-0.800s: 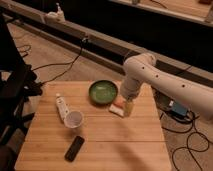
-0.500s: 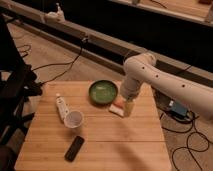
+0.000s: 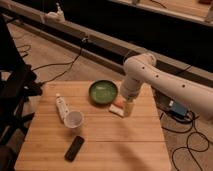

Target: Move the arm in a circular motion

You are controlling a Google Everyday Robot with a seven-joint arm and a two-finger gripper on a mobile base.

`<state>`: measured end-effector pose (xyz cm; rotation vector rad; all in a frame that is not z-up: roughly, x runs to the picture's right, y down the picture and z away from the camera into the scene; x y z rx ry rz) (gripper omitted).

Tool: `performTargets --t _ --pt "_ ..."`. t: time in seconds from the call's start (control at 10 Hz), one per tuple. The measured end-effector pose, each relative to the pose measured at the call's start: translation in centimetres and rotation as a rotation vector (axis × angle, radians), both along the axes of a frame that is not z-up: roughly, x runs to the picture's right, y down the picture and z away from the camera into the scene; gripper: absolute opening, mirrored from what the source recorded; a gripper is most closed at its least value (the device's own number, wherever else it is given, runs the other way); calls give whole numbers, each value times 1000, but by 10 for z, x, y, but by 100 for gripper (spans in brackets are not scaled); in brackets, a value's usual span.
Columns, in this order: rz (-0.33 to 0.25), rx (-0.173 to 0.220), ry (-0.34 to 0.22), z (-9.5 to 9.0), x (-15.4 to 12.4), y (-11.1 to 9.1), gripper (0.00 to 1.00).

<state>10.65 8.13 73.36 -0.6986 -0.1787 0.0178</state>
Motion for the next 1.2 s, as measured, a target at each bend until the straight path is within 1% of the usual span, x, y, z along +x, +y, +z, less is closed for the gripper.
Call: performTargets --t 0.6,0.7,0.8,1.1,1.2 --pt "0 0 0 0 0 0 79" --pt "0 0 0 0 0 0 76" --pt "0 0 0 0 0 0 67" --pt "0 0 0 0 0 0 37" --pt "0 0 0 0 0 0 28"
